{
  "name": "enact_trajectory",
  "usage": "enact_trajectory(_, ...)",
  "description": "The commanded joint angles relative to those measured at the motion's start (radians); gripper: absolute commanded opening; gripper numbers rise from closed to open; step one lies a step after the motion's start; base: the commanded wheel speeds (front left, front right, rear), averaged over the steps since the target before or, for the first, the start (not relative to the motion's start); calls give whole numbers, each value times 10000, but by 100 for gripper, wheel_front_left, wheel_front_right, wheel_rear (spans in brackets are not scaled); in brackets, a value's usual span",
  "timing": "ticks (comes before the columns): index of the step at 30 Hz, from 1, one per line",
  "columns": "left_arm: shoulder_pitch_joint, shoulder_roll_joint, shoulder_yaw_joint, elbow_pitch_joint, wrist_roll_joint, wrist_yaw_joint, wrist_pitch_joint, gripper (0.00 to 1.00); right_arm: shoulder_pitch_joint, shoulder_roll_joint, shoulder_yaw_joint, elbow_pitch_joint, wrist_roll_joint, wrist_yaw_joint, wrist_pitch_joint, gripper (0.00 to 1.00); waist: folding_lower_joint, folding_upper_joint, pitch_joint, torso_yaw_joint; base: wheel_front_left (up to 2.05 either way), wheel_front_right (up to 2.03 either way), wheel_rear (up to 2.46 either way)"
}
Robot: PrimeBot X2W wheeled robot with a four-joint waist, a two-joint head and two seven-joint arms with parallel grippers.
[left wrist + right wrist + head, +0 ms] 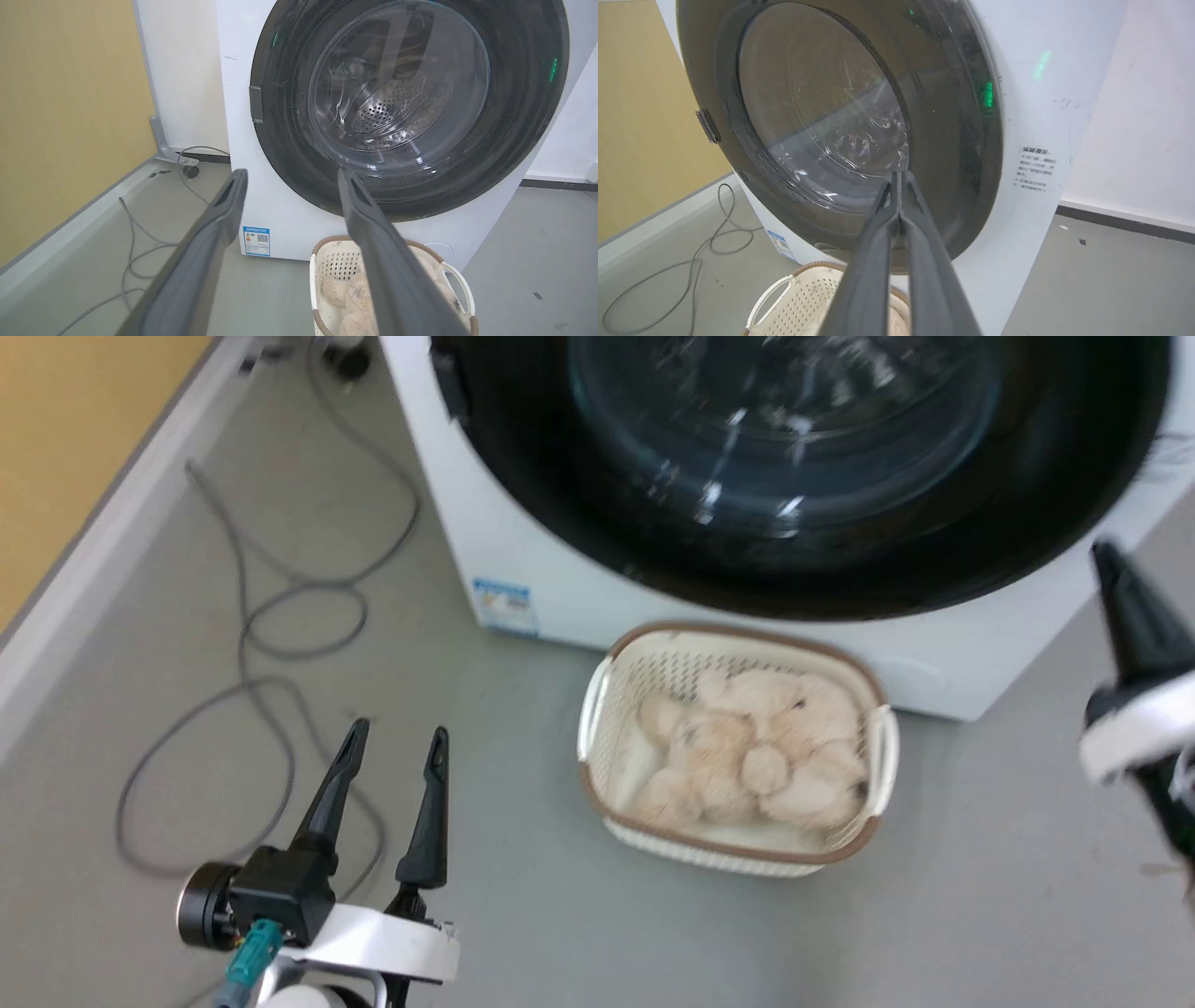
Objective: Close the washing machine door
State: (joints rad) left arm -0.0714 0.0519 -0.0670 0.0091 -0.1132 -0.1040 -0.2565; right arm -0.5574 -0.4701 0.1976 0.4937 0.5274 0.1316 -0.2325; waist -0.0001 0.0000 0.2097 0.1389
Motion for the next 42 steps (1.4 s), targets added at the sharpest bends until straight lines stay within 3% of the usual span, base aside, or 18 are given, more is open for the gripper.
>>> enact_trajectory(1, 118, -7, 25, 35, 91, 26, -53, 100, 296, 73, -70, -174, -70, -9, -80, 0, 1, 0, -434, -373, 0, 0, 0)
enact_trajectory(13, 810, 19, 295, 246, 185, 24, -53, 100, 4121, 1544, -1747, -3380, -1798, -9, -146, 0, 1, 0, -1436, -905, 0, 0, 0)
enact_trajectory(21, 1250, 13, 188, 459, 198, 14, -53, 100, 5912, 3166, -2649, -5214, -3421, -9, 496, 0, 1, 0, -1797, -992, 0, 0, 0)
enact_trajectory(22, 1287, 12, 146, 485, 212, 12, -53, 100, 6069, 3345, -2730, -5379, -3550, -9, 550, 31, 1, 0, -1820, -989, 0, 0, 0)
enact_trajectory(23, 1315, 11, 118, 502, 223, 13, -53, 100, 6216, 3490, -2781, -5508, -3657, -9, 620, 90, 1, 0, -1840, -985, 0, 0, 0)
enact_trajectory(24, 1341, 9, 96, 520, 229, 22, -53, 100, 6352, 3607, -2804, -5605, -3732, -9, 704, 100, 1, 0, -1859, -977, 0, 0, 0)
enact_trajectory(42, 1439, -5, -47, 658, 25, 202, -53, 100, 7130, 4119, -2923, -5798, -4086, -9, 744, 100, 1, 0, -2008, -851, 0, 0, 0)
